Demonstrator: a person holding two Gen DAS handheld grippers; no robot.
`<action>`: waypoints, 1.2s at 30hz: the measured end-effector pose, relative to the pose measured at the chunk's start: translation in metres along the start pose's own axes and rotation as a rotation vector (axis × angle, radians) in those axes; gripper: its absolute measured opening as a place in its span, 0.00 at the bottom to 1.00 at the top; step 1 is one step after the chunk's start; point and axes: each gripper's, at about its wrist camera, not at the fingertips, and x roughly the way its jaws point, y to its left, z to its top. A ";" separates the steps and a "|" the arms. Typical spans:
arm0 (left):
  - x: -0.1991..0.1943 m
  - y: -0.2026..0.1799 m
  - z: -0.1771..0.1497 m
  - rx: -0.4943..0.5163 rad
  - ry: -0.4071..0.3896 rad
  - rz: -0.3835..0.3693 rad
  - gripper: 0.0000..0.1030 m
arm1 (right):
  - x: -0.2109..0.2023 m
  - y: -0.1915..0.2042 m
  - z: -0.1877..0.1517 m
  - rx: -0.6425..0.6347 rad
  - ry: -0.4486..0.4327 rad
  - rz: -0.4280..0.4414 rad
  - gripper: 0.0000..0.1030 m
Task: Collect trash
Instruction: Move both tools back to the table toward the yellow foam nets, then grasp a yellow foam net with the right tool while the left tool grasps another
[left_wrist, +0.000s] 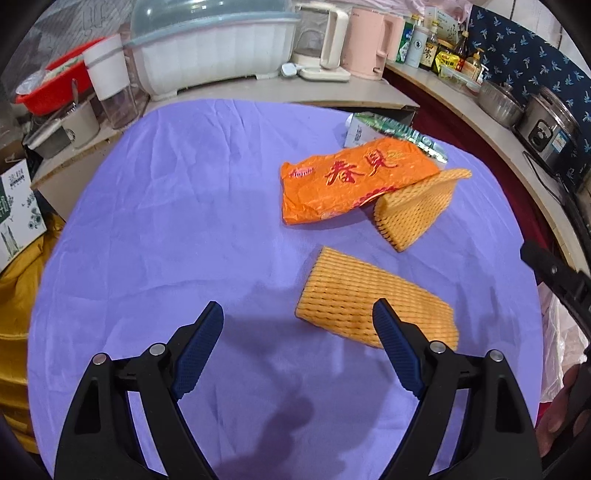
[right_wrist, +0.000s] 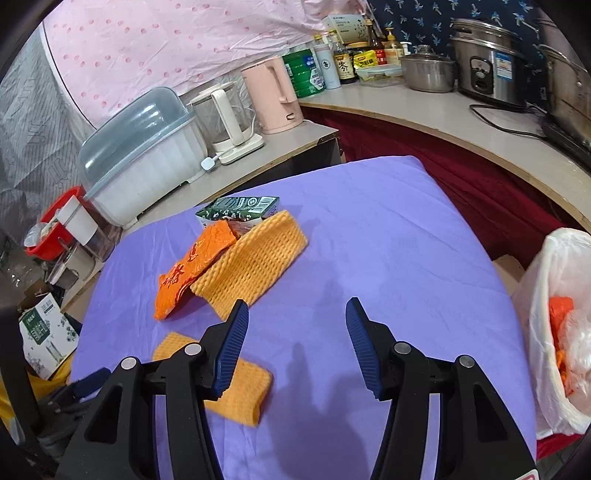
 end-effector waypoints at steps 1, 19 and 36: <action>0.007 0.000 0.001 -0.002 0.013 -0.008 0.77 | 0.006 0.002 0.003 -0.001 0.005 -0.001 0.52; 0.035 -0.020 0.011 0.084 0.073 -0.103 0.11 | 0.085 0.012 0.053 0.043 0.050 0.036 0.49; 0.029 -0.016 0.034 0.056 0.016 -0.021 0.09 | 0.079 0.002 0.037 0.038 0.084 0.041 0.01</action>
